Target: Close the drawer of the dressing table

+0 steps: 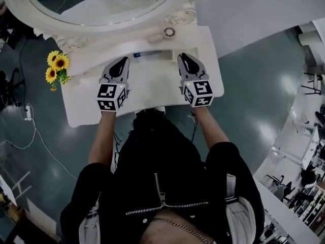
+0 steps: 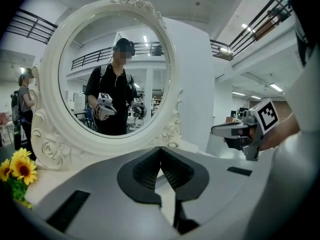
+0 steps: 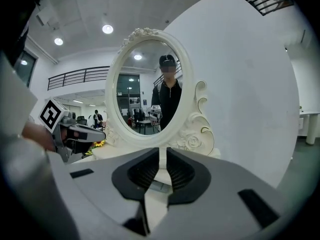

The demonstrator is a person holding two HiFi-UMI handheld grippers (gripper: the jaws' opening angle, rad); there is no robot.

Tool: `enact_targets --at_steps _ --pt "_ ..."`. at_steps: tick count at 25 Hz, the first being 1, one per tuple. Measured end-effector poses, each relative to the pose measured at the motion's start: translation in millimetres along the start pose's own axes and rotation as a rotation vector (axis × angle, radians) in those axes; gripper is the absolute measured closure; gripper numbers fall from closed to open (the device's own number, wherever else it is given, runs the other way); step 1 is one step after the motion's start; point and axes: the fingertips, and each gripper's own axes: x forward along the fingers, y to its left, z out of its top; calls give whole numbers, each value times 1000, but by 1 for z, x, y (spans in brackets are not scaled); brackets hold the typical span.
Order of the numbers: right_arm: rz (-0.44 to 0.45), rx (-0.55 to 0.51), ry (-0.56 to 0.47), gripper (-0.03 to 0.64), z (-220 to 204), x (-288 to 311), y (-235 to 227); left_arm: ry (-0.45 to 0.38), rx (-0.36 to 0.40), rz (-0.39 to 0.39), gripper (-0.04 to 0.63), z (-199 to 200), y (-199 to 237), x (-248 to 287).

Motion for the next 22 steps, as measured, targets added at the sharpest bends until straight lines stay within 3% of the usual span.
enact_targets --at_steps 10,22 --pt "-51 -10 50 463 -23 -2 -13 25 -1 -9 574 -6 7 5" --pt "-153 72 257 445 -112 -5 -50 62 3 -17 574 -15 13 8"
